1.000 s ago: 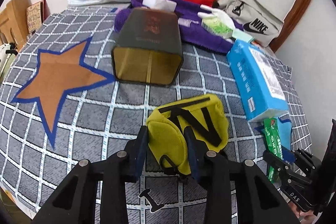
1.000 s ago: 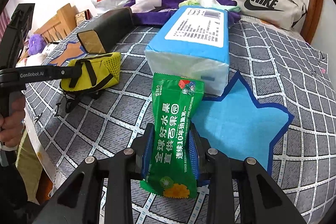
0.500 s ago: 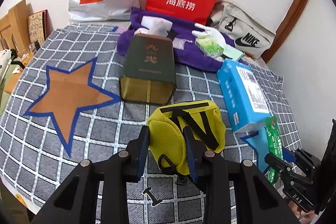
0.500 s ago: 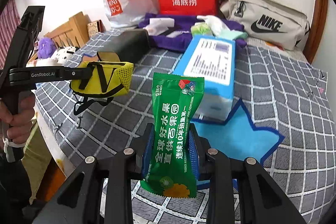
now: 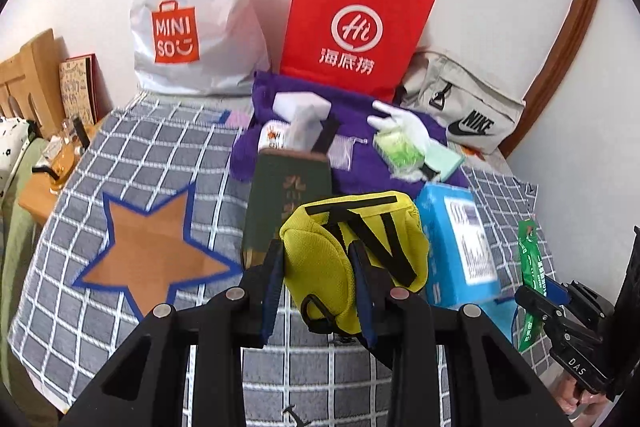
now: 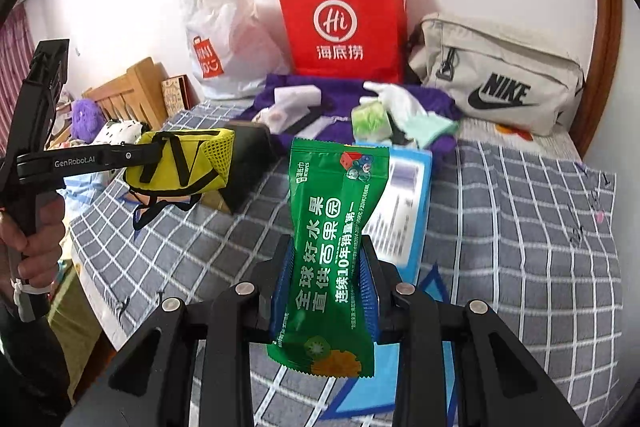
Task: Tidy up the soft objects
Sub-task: 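Carry the green snack bar and yellow pouch in both tools over the purple towel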
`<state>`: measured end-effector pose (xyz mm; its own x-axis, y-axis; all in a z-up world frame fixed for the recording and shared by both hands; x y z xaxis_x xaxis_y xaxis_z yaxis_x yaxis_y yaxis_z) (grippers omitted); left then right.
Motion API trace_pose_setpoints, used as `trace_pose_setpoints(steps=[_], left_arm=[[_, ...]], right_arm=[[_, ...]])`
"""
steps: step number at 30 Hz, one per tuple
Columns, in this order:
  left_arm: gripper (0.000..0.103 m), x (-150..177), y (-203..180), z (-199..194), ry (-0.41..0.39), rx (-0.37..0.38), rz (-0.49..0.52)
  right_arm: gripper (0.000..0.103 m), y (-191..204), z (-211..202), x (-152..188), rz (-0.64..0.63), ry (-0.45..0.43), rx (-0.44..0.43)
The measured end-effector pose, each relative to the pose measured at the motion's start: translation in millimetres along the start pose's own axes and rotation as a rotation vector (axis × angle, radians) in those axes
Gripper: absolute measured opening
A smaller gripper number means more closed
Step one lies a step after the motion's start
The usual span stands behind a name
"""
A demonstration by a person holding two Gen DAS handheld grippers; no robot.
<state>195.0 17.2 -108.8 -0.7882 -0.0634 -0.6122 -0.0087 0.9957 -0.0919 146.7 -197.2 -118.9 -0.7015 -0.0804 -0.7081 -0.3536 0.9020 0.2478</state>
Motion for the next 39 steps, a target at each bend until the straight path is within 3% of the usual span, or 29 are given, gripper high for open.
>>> trace_pose_setpoints(steps=[15,39], left_arm=[[0.031,-60.2,-17.3,22.7,-0.021,0.01,0.023],[0.031,-124.5,-26.5,72.5,-0.038,-0.001,0.045]], right_arm=[[0.031,-31.4,24.1,-64.3,-0.003,-0.017,0.047],[0.031,-75.0,81.4,-137.2,0.002,-0.01,0.071]])
Point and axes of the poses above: each gripper's, at about its wrist camera, not at the fingertips, and z roughly the way its jaws point, y to its left, x to its underside, the point moved 8 cm from there along z, roughly the way its jaws point, and after that the axes turned 10 degrees about -x, right-handed, at the moved point
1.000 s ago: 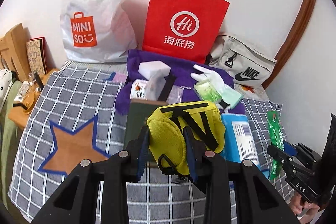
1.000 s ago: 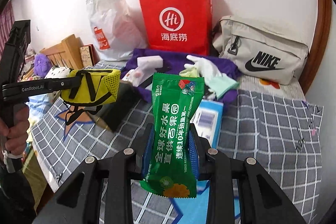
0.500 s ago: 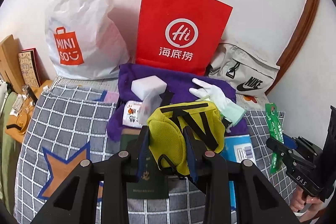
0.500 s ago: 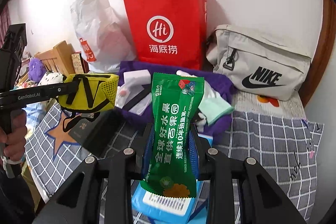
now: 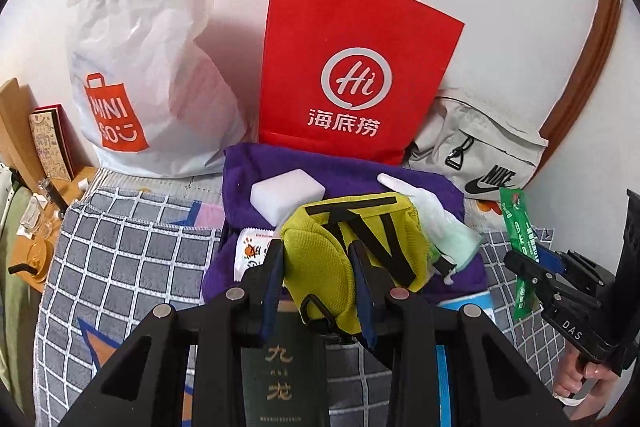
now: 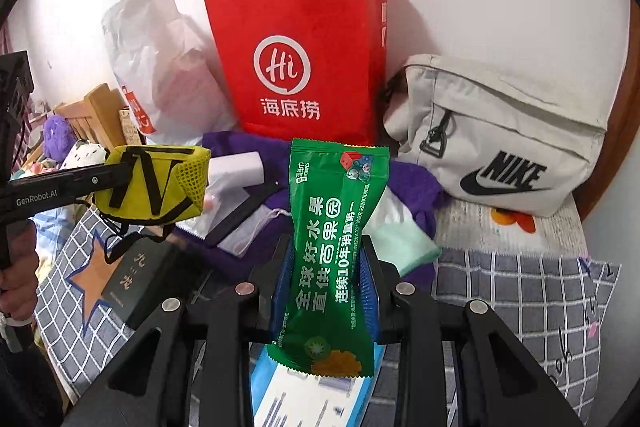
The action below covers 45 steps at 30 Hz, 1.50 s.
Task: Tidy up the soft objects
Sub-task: 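Carry the green snack bar and yellow pouch in both tools over the purple towel, then open the right tool to drop the snack bar while the left tool releases the pouch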
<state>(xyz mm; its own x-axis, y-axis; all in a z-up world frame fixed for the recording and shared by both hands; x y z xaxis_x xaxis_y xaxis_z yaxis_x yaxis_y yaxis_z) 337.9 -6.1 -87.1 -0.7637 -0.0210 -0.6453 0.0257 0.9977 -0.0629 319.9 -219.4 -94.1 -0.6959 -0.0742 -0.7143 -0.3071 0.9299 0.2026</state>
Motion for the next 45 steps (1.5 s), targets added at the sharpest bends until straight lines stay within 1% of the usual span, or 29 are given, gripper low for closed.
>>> trace_pose_setpoints(steps=[6,8,12,18,24,29,34,37,45], left_arm=[[0.031,-10.0,-3.8,18.2,0.014,0.0,0.003],[0.031,-12.9,-6.3,23.2,0.019,0.001,0.004],[0.031,-17.0,-10.7,36.0,0.037,-0.001,0.013],[0.031,-15.0,-15.9,57.8,0.065,-0.006,0.022],[0.031,-15.3,-20.5,76.0,0.085,0.0,0.023],[0.031,-12.8,-23.4,88.5,0.103,0.002,0.023],[0.031,-9.8,-24.4,98.6,0.121,0.012,0.023],[0.031,-9.3,-24.3,103.9,0.131,0.017,0.017],[0.031,-1.4,-28.9,120.5,0.181,0.02,0.022]], right_arm=[[0.031,-5.4,15.7,-19.2,0.013,-0.01,0.014],[0.031,-6.6,19.1,-24.4,0.02,-0.015,0.007],[0.031,-12.4,28.9,-29.4,0.01,-0.019,0.022],[0.031,-30.9,52.8,-20.4,0.027,0.022,0.049],[0.031,-43.9,70.4,-12.6,0.033,0.059,0.057],[0.031,-50.7,80.8,-5.9,0.039,0.089,0.045],[0.031,-53.3,93.8,1.9,0.055,0.116,0.01],[0.031,-55.4,99.5,6.3,0.059,0.134,0.008],[0.032,-61.3,115.8,15.8,0.091,0.177,-0.01]])
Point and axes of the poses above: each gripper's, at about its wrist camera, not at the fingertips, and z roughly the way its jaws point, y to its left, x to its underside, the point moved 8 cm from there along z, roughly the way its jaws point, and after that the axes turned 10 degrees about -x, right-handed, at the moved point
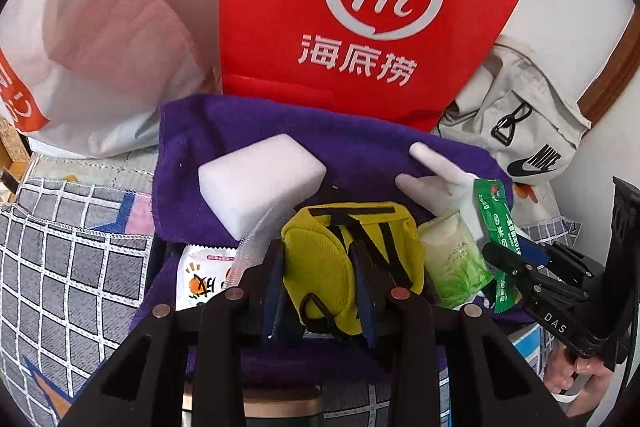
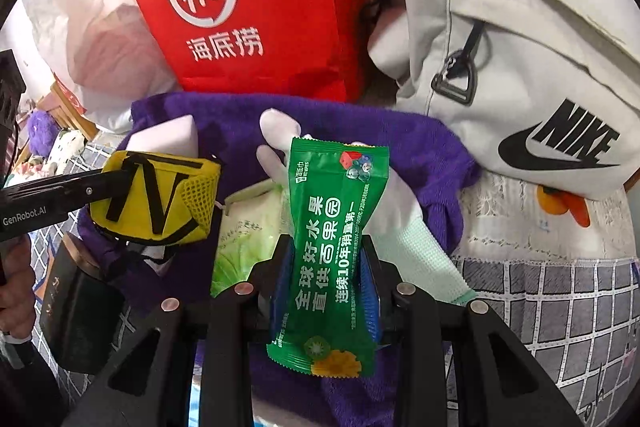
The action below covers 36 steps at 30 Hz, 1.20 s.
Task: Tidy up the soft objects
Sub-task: 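Open the right tool to drop the snack bar while the left tool releases the pouch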
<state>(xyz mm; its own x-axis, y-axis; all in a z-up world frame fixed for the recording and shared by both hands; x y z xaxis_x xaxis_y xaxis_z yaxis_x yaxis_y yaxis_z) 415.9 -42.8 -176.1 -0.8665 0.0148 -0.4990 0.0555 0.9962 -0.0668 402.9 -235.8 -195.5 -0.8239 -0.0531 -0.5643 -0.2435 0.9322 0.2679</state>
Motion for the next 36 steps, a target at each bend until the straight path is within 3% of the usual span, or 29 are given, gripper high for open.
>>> trace_pose_setpoints(steps=[12,17,19,22,24,26,33,36], left_arm=[[0.031,6.0,0.5,15.1,0.026,-0.022,0.023],[0.031,6.0,1.3,14.4,0.031,-0.011,0.02],[0.038,5.6,1.5,12.7,0.033,-0.016,0.021],[0.049,4.5,2.1,6.5,0.022,-0.027,0.024],[0.05,3.4,2.9,-0.2,0.008,-0.039,0.029],[0.058,2.6,3.1,-8.5,-0.007,-0.057,0.035],[0.063,13.2,2.8,-41.9,-0.045,-0.086,0.048],[0.068,23.2,4.3,-62.8,-0.081,-0.132,0.07]], right_arm=[[0.033,-2.0,12.9,-1.0,0.018,0.023,-0.003],[0.041,0.1,10.2,-2.5,0.006,0.024,-0.014],[0.048,0.2,5.0,-3.4,0.016,0.016,-0.028],[0.067,3.1,-4.3,-5.3,0.002,-0.002,-0.023],[0.071,5.6,-12.8,-5.9,-0.024,-0.024,-0.001],[0.077,8.8,-23.5,-7.1,-0.037,-0.048,0.012],[0.079,17.3,-57.3,1.8,0.022,-0.063,0.01],[0.079,24.1,-73.2,11.7,0.049,-0.068,0.016]])
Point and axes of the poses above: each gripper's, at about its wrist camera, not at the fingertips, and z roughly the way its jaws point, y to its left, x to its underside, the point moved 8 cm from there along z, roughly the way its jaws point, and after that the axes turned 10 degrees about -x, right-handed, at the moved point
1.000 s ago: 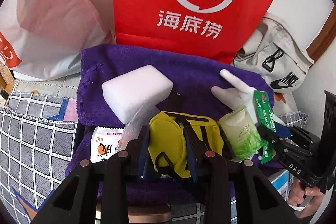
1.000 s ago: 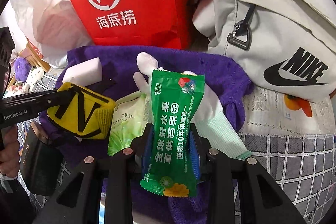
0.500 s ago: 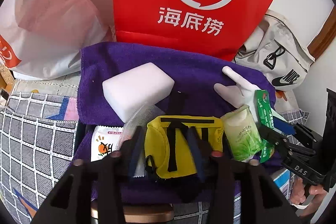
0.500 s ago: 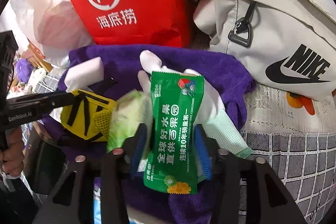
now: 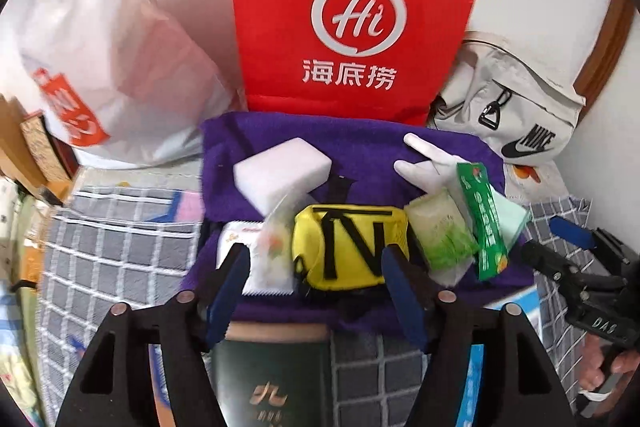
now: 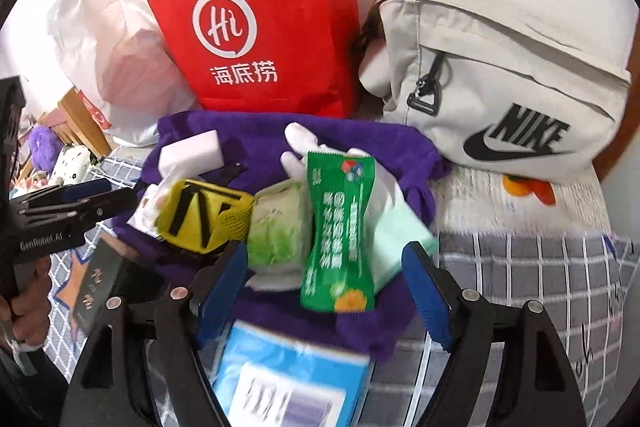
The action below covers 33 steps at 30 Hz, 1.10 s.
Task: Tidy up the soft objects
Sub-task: 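Open the right tool to drop the snack bar while the left tool releases the pouch, then withdraw both open tools away from the towel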
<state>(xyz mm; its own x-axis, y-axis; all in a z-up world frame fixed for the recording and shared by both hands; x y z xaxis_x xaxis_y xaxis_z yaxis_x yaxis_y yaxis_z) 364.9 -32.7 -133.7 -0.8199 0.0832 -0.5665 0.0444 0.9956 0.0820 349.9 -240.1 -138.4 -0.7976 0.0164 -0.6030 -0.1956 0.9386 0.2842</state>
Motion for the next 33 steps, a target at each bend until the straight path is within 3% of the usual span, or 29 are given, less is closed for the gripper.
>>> trace_pose_setpoints(steps=[5,13,15,17,21,25,33], left_arm=[[0.07,18.7,11.0,-39.1,-0.042,-0.007,-0.033],[0.077,50.2,24.1,-107.6,-0.134,-0.005,-0.091],[0.079,61.2,25.4,-123.3,-0.154,-0.004,-0.096],[0.081,72.8,24.4,-137.1,-0.175,-0.004,-0.097],[0.083,92.8,21.3,-157.2,-0.205,-0.038,-0.084],[0.089,114.5,15.2,-178.9,-0.223,-0.018,-0.075],[0.092,148.7,7.9,-215.0,-0.265,-0.026,-0.058]], right_arm=[[0.079,14.5,-29.8,21.7,0.034,-0.022,-0.022],[0.079,43.1,-83.6,68.0,0.028,-0.067,0.026],[0.085,49.8,-97.0,77.5,0.015,-0.092,0.035],[0.103,56.0,-113.3,87.7,0.011,-0.127,0.046],[0.103,64.2,-136.6,105.6,0.002,-0.162,0.083],[0.103,72.1,-158.9,123.1,0.005,-0.193,0.085],[0.103,82.2,-191.6,154.1,-0.003,-0.221,0.125]])
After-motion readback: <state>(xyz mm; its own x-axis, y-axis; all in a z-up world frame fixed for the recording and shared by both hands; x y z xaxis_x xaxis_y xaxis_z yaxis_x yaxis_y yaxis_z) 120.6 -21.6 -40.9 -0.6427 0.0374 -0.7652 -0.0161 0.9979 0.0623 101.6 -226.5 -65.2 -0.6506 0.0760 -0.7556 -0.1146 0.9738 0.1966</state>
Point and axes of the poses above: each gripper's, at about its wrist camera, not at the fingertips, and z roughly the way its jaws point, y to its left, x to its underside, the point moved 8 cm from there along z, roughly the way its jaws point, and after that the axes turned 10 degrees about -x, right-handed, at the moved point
